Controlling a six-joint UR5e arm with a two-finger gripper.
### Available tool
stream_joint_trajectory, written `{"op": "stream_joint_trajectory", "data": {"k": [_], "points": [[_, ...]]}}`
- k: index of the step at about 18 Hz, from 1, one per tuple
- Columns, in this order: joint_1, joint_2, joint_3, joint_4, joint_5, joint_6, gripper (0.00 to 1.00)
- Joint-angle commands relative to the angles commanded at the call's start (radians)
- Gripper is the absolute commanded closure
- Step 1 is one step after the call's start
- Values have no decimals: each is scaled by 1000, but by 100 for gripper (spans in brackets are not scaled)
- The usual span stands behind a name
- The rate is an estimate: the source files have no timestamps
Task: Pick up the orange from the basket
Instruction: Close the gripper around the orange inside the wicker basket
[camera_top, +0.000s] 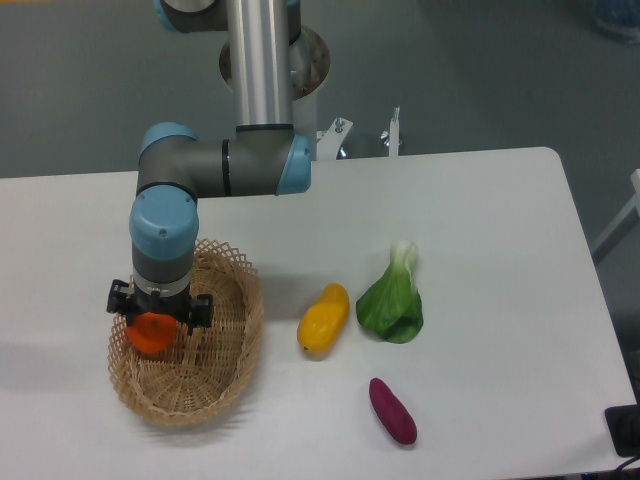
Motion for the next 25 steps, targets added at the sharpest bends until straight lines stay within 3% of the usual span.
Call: {"op": "stream_joint_trajectory", "data": {"k": [10,13,22,25], "points": [[0,-6,0,0,-18,-3,0],[0,0,-8,0,-17,-6,29],[6,11,3,0,-8,-2,36],[29,46,12,0,21,9,36]]}}
